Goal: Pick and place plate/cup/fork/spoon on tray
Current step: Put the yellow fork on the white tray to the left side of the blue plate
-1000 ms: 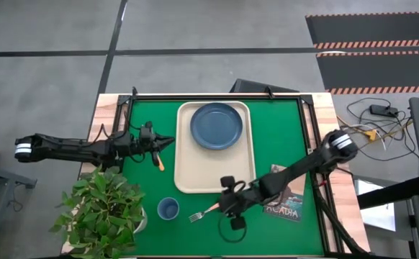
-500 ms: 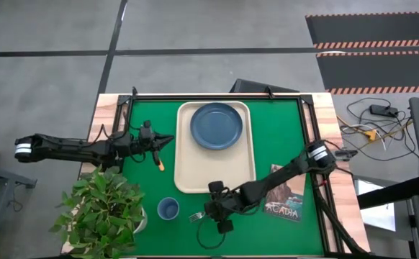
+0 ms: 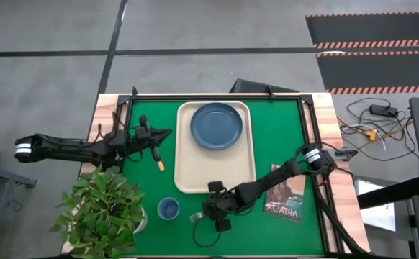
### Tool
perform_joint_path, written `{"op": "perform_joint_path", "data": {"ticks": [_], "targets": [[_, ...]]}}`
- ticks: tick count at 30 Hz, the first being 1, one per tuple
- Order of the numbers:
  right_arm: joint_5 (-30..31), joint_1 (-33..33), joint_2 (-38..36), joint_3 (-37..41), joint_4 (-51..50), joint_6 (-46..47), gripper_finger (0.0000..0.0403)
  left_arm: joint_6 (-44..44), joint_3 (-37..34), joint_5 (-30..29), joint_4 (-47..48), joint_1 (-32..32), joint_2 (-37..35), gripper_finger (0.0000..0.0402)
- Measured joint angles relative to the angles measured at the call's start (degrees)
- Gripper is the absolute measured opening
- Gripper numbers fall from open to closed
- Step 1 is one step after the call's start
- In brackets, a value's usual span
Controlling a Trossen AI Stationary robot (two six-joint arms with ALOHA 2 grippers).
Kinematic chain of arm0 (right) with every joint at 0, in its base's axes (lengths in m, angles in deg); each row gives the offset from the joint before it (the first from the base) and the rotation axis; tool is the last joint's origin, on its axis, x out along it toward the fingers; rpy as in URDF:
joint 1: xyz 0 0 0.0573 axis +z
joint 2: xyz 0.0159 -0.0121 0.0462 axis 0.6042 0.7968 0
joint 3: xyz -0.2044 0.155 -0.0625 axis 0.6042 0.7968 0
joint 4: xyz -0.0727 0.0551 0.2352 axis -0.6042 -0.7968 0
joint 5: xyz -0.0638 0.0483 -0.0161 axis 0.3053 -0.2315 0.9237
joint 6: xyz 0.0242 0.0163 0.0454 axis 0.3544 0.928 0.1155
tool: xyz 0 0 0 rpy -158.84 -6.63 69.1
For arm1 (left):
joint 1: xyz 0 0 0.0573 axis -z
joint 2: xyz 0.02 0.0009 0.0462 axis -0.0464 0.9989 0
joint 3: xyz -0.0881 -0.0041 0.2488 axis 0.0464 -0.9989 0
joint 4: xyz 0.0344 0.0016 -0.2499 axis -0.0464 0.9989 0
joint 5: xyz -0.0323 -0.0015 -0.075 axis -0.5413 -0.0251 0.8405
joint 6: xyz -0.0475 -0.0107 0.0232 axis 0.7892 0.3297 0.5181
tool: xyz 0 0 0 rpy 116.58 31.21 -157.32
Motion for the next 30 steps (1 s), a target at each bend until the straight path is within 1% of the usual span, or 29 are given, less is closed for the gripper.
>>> {"op": "perform_joint_path", "data": {"ticks": [5, 10, 13, 17, 19, 26, 30], "targets": [[-0.33, 0.08, 1.18, 0.16, 0.10, 1.59, 0.0125, -2.59, 0.00, 0.00, -0.11, 0.00, 0.12, 0.0000], [-2.55, -0.17, 2.04, 0.16, 1.48, 1.89, 0.0108, -2.77, 0.00, 0.00, -1.11, 0.00, 0.02, 0.0000], [-3.42, -0.32, 2.10, 0.14, 1.74, 1.96, 0.0084, -2.77, 0.00, 0.00, -1.09, 0.00, 0.09, 0.0000], [-3.90, -0.32, 2.10, 0.13, 1.93, 1.96, 0.0038, -2.77, 0.00, 0.00, -1.22, 0.00, 0.07, 0.0000], [-4.72, -0.40, 2.10, 0.13, 2.01, 1.96, 0.0024, -2.77, 0.00, 0.00, -1.14, 0.00, 0.04, 0.0000], [-4.96, -0.52, 1.34, -0.35, 0.79, 2.41, 0.0027, -2.76, 0.00, 0.00, -1.14, 0.00, 0.13, 0.0000], [-5.65, -0.69, -1.10, -0.86, -2.25, 3.09, 0.0027, -2.75, 0.00, 0.00, -1.14, -0.02, 0.13, 0.0000]]}}
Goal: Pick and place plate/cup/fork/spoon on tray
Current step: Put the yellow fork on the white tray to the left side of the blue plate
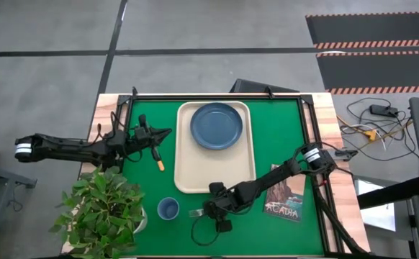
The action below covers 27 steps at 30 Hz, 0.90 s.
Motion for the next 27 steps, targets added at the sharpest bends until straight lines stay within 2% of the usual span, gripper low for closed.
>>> {"op": "perform_joint_path", "data": {"ticks": [8, 15, 23, 27], "targets": [[-2.03, -0.69, -7.86, -0.17, -4.39, 0.59, 0.0027, 0.09, -0.04, 0.00, 0.10, 0.02, 0.01, 0.0000], [3.07, -4.48, -12.21, 0.70, -9.96, -2.26, 0.0027, 0.13, -0.04, 0.00, 0.07, 0.00, 0.00, 0.0000], [3.10, -9.96, -11.21, 4.89, -7.12, -6.08, 0.0027, 0.31, -0.07, 0.02, 0.11, 0.00, 0.13, 0.0000], [0.95, -12.36, -11.32, 8.09, -1.21, -7.03, 0.0027, 0.31, -0.10, 0.02, 0.09, 0.01, 0.28, 0.0000]]}}
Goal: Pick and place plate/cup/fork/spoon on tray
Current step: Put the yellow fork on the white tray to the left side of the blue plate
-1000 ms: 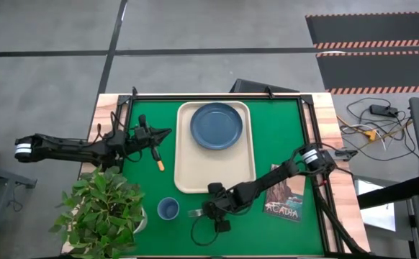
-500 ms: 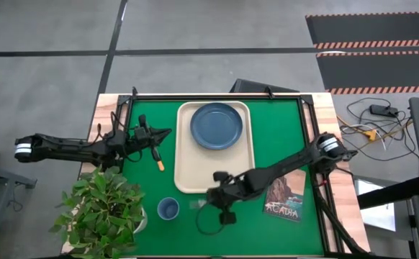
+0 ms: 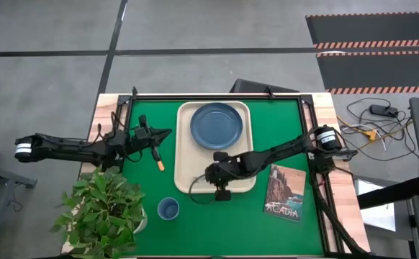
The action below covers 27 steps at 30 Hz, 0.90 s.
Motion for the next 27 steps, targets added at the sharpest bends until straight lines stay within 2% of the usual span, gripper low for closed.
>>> {"op": "perform_joint_path", "data": {"ticks": [6, 21, 27], "targets": [[-1.90, -1.24, -0.01, 4.64, 6.00, -1.63, 0.0027, 0.00, -0.01, 0.00, 0.02, 0.01, -0.02, 0.0000], [-1.79, -1.15, -0.12, 10.58, 6.38, -1.21, 0.0028, -0.24, -0.01, 0.00, -0.02, 0.01, -0.02, 0.0000], [-1.29, -1.15, -0.16, 12.30, 7.29, -0.22, 0.0050, -0.26, -0.01, 0.00, -0.04, -0.01, -0.01, 0.0000]]}}
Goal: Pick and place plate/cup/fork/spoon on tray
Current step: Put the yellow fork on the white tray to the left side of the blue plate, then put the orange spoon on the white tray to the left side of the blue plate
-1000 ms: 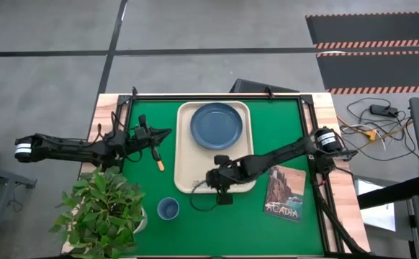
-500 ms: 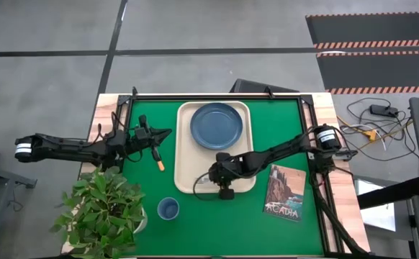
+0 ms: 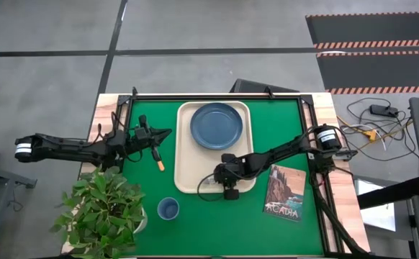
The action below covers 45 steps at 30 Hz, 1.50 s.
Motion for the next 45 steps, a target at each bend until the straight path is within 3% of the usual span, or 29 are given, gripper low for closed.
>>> {"op": "perform_joint_path", "data": {"ticks": [12, 23, 26, 31, 37, 45], "targets": [[1.64, 0.00, -0.95, -0.72, -0.34, 1.62, 0.0123, 0.01, 0.00, 0.00, 0.02, 0.00, 0.08, 0.0000], [3.44, 1.63, -10.53, 1.48, -1.26, 1.58, 0.0126, 1.98, -0.02, 0.00, 0.89, 0.02, 1.11, 0.0000], [8.09, 2.96, -15.09, 4.93, -1.20, 1.26, 0.0123, 8.70, -0.02, -0.32, 4.48, 0.00, 2.06, 0.0000], [14.85, 4.58, -23.70, 12.13, 4.15, 0.63, 0.0120, 30.71, 0.42, -8.97, 15.20, 0.00, 4.03, 0.0000], [15.82, 4.66, -32.72, 19.97, 14.23, -5.19, 0.0125, 50.76, 5.39, -11.71, 34.50, 0.00, 7.75, 0.0000], [18.08, 4.66, -41.52, 23.42, 16.45, -11.97, 0.0121, 66.62, 17.45, -11.68, 60.90, 0.06, 16.12, 0.0000]]}}
